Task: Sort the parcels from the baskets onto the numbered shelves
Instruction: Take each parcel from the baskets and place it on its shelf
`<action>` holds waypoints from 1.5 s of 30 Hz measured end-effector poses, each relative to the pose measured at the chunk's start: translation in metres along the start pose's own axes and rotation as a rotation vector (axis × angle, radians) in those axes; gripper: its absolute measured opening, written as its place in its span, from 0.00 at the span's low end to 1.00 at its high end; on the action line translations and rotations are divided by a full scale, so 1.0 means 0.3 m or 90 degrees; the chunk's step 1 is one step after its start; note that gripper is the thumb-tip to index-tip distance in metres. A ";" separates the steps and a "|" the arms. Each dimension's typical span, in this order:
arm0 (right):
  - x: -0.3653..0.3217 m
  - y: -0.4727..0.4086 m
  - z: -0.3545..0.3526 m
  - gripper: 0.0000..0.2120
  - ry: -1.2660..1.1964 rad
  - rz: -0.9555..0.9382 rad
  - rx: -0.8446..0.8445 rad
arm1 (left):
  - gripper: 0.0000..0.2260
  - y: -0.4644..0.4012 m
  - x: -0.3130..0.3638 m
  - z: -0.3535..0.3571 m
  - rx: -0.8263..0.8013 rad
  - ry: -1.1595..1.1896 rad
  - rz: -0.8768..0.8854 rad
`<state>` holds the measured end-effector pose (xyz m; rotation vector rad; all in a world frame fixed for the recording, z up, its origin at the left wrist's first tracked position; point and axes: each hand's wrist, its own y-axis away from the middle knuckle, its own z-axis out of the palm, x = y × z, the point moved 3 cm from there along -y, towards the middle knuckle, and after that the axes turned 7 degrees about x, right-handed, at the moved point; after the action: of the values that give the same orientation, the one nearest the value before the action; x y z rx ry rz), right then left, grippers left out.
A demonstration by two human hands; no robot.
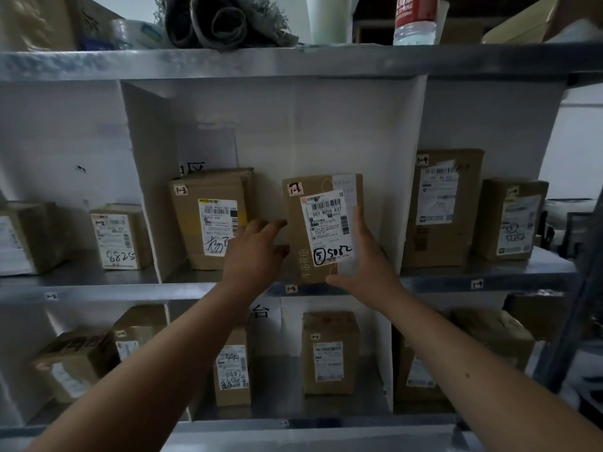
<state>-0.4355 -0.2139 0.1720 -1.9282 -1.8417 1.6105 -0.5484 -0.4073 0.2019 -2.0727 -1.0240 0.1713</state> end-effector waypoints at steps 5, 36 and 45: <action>0.054 -0.050 0.024 0.74 0.103 0.004 0.033 | 0.27 -0.049 0.006 0.055 0.005 -0.009 -0.013; 0.057 0.088 0.074 0.43 0.091 0.146 0.013 | 0.24 0.074 0.032 0.071 -0.085 0.013 -0.017; -0.017 0.336 0.136 0.36 0.151 0.214 -0.054 | 0.27 0.372 0.025 0.040 -0.113 0.028 0.048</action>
<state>-0.3888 -0.2721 0.0930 -2.4519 -1.5857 1.3131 -0.4806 -0.4340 0.1160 -2.2670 -0.9642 0.0739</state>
